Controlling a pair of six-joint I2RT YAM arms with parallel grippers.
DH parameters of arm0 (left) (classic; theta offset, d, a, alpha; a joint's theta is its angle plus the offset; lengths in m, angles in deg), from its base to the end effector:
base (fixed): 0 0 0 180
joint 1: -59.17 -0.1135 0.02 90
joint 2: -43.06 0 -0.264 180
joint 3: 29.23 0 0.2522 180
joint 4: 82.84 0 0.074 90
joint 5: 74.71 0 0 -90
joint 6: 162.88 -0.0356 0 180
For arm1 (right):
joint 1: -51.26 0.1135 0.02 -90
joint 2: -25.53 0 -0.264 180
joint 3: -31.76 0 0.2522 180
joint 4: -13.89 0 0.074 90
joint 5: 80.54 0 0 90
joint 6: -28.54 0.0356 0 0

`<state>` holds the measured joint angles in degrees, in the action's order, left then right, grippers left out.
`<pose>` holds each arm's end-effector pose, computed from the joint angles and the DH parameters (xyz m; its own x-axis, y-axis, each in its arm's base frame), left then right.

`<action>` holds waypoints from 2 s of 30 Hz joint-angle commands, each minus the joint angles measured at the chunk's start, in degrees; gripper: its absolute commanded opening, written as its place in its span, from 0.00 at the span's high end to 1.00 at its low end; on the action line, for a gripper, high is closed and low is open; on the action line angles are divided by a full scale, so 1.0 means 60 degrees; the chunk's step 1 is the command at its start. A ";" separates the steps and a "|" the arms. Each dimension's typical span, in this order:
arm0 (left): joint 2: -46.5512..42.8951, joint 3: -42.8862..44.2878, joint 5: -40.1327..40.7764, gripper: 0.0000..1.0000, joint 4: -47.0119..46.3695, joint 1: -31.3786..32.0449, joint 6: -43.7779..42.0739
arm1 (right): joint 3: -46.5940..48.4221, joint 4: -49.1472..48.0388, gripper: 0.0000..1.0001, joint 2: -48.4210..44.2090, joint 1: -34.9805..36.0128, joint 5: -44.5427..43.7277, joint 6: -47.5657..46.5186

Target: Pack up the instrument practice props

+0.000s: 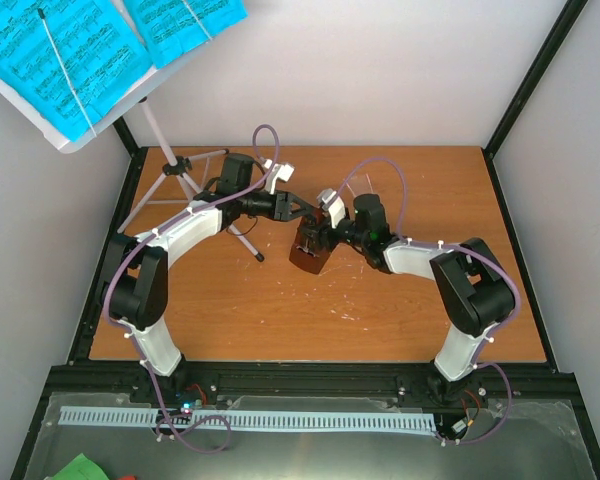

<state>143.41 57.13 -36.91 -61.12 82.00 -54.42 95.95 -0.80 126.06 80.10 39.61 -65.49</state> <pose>0.3485 -0.1772 0.2563 -0.7728 0.1148 -0.6242 0.6161 0.3714 -0.6946 0.3144 0.1936 0.1849 -0.2643 -0.2149 -0.9402 -0.8467 0.5185 0.1195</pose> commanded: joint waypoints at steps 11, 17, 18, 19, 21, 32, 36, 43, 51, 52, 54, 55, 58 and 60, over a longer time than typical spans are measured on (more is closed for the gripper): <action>-0.0311 -0.0115 0.0323 0.54 -0.0172 0.0084 -0.0454 | 0.0217 0.0229 0.13 -0.0234 -0.0200 -0.0092 -0.0006; -0.1526 -0.0809 0.1568 0.28 -0.0945 0.0092 -0.0687 | -0.0396 0.0376 0.00 -0.1525 -0.0247 0.0219 0.0485; -0.1776 -0.1031 0.1745 0.24 -0.1199 0.0092 -0.0670 | -0.0597 0.0334 0.00 -0.1827 -0.0271 0.0305 0.0616; -0.2170 -0.1332 0.1851 0.21 -0.1737 0.0092 -0.0597 | -0.0810 0.0236 0.00 -0.2141 -0.0318 0.0380 0.0786; -0.2749 -0.2252 0.1885 0.18 -0.2909 0.0092 -0.0369 | -0.1347 -0.0058 0.00 -0.2843 -0.0518 0.0471 0.1237; -0.2803 -0.4497 0.2967 0.14 -0.5133 0.0976 -0.2431 | -0.3156 0.1395 0.00 -0.6749 -0.1540 -0.0157 0.2447; -0.2254 -0.4241 0.3544 0.19 -0.5199 0.1088 -0.2925 | -0.3626 0.1788 0.00 -0.7657 -0.1545 -0.0340 0.2546; -0.1702 -0.3755 0.3478 0.27 -0.5313 0.1117 -0.3134 | -0.4106 0.2099 0.00 -0.8221 -0.1540 -0.0355 0.2646; -0.1341 -0.3422 0.3201 0.37 -0.5048 0.1146 -0.3351 | -0.4217 0.1939 0.00 -0.8080 -0.1541 -0.0293 0.2679; -0.1313 -0.3378 0.3179 0.38 -0.5004 0.1146 -0.3374 | -0.4229 0.1923 0.00 -0.8057 -0.1544 -0.0285 0.2677; -0.1227 -0.3295 0.3143 0.40 -0.4909 0.1146 -0.3387 | -0.4255 0.1915 0.00 -0.8040 -0.1548 -0.0297 0.2699; -0.1175 -0.3268 0.3147 0.40 -0.4899 0.1146 -0.3397 | -0.4267 0.1887 0.00 -0.8027 -0.1548 -0.0307 0.2718; -0.1058 -0.3222 0.3272 0.43 -0.4866 0.1146 -0.3410 | -0.4330 0.1807 0.00 -0.8060 -0.1548 -0.0308 0.2779; -0.1031 -0.3208 0.3407 0.45 -0.4877 0.1160 -0.3441 | -0.4347 0.1786 0.00 -0.8096 -0.1541 -0.0302 0.2805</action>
<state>136.55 35.56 -16.69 -90.01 88.32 -73.17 70.66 11.31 77.82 71.12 38.15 -49.45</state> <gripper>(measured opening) 0.564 0.998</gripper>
